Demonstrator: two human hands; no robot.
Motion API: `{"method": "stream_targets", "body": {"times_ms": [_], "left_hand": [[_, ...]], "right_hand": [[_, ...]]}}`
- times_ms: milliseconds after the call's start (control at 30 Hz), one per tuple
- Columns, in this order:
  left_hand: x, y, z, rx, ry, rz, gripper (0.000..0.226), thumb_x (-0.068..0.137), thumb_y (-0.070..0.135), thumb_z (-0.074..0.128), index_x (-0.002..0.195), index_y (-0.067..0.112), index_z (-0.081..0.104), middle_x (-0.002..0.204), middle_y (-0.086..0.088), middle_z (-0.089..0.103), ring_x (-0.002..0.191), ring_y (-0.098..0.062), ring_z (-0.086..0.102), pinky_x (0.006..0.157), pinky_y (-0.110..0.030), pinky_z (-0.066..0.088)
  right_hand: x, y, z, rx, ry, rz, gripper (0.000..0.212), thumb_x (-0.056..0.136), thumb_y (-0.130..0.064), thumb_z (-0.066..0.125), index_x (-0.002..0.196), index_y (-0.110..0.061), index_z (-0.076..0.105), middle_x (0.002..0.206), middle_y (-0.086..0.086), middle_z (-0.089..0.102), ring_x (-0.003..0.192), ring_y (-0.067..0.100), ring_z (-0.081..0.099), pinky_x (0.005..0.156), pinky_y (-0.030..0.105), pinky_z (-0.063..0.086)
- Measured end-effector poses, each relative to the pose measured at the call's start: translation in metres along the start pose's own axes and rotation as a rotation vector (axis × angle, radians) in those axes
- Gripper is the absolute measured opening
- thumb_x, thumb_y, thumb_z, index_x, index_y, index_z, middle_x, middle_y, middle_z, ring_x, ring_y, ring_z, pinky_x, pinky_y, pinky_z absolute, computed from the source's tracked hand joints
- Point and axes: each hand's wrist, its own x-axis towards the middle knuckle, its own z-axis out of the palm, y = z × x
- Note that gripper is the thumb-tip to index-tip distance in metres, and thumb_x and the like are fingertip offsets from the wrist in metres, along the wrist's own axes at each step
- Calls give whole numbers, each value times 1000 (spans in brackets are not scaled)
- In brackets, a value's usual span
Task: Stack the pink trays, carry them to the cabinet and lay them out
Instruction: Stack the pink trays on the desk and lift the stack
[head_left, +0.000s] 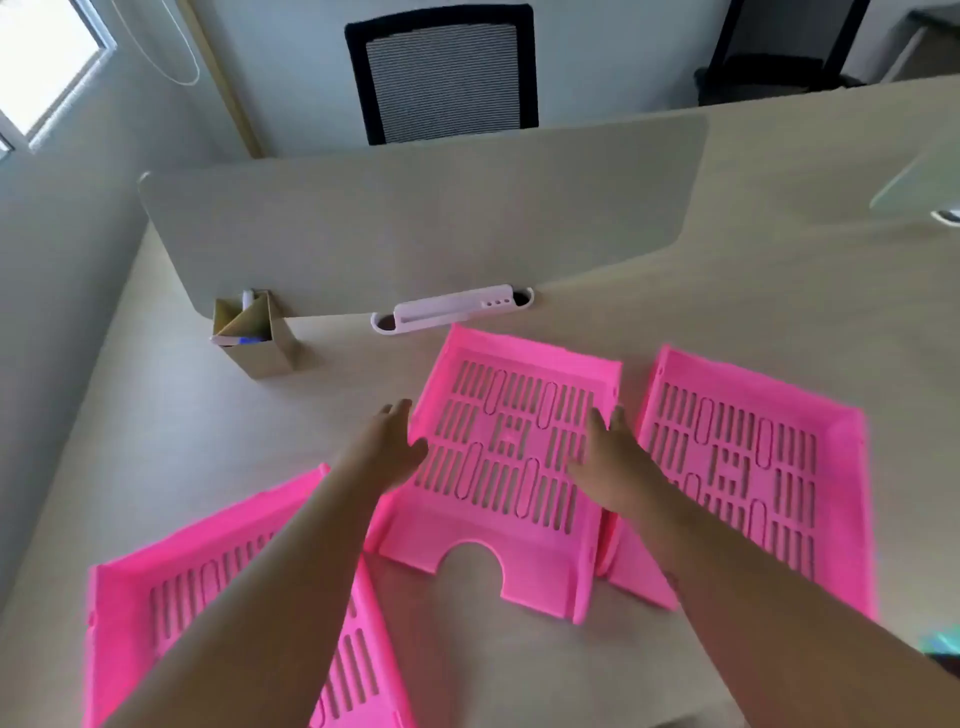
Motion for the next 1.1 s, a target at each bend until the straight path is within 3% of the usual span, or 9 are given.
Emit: {"method": "stream_targets", "body": {"times_ms": [67, 167, 367, 567, 767, 833, 900, 967, 1100], "left_hand": [[-2, -4, 6, -27, -30, -23, 57, 95, 13, 51, 149, 9, 33, 139, -20, 50, 119, -36, 57, 92, -43, 48], [-10, -9, 16, -20, -11, -86, 62, 94, 5, 45, 152, 21, 30, 128, -21, 62, 106, -35, 65, 84, -44, 54], [-30, -11, 34, -121, 61, -207, 62, 94, 10, 42, 152, 30, 30, 122, -17, 69, 84, -30, 70, 78, -42, 59], [-59, 6, 57, -203, 119, -287, 62, 97, 11, 44, 154, 24, 25, 106, -17, 73, 64, -21, 64, 63, -35, 60], [-72, 23, 65, -272, 126, -360, 62, 96, 11, 47, 153, 21, 27, 126, -17, 66, 90, -27, 70, 78, -41, 61], [-73, 32, 57, -205, 163, -353, 60, 95, 13, 52, 151, 17, 31, 132, -14, 63, 103, -27, 68, 85, -44, 58], [-71, 41, 50, -95, 253, -332, 59, 94, 21, 56, 149, 14, 36, 136, -11, 58, 116, -27, 61, 91, -45, 54], [-66, 54, 47, -5, 339, -271, 58, 91, 27, 60, 144, 13, 42, 136, -9, 58, 120, -28, 55, 94, -47, 51], [-43, 101, 58, 42, 344, -97, 56, 89, 27, 62, 139, 8, 49, 137, -13, 58, 124, -32, 52, 98, -47, 48]], "right_hand": [[-4, 3, 11, 15, -37, 54, 85, 95, -5, 53, 154, -5, -8, 160, 24, -18, 98, 26, 68, 63, 24, 52], [-8, 8, 28, -26, -41, 44, 88, 90, 13, 45, 152, -5, -14, 160, 21, -19, 52, 7, 50, 45, 19, 42], [4, 21, 25, -79, 5, -32, 92, 85, 23, 39, 146, -6, -23, 160, 15, -23, 76, 17, 68, 58, 26, 57], [28, 37, 15, -193, -20, -152, 95, 82, 25, 40, 137, -10, -29, 160, 12, -26, 49, 6, 41, 49, 23, 45], [56, 47, 0, -201, -63, -251, 95, 85, 20, 44, 151, -8, -18, 160, 10, -26, 50, 8, 44, 52, 27, 50], [56, 46, -9, -131, -107, -283, 93, 91, 5, 52, 152, -9, -17, 160, 9, -27, 59, 11, 58, 59, 30, 54], [52, 49, -22, -48, -134, -328, 91, 94, -13, 56, 153, -10, -13, 161, 9, -24, 102, 25, 67, 77, 32, 57], [48, 56, -39, 0, -103, -350, 85, 97, -28, 53, 155, -11, -6, 163, 10, -16, 142, 31, 36, 105, 35, 43], [48, 94, -72, 44, 52, -314, 73, 98, -35, 48, 156, -10, 12, 164, 10, 11, 150, 23, 16, 118, 37, 20]]}}
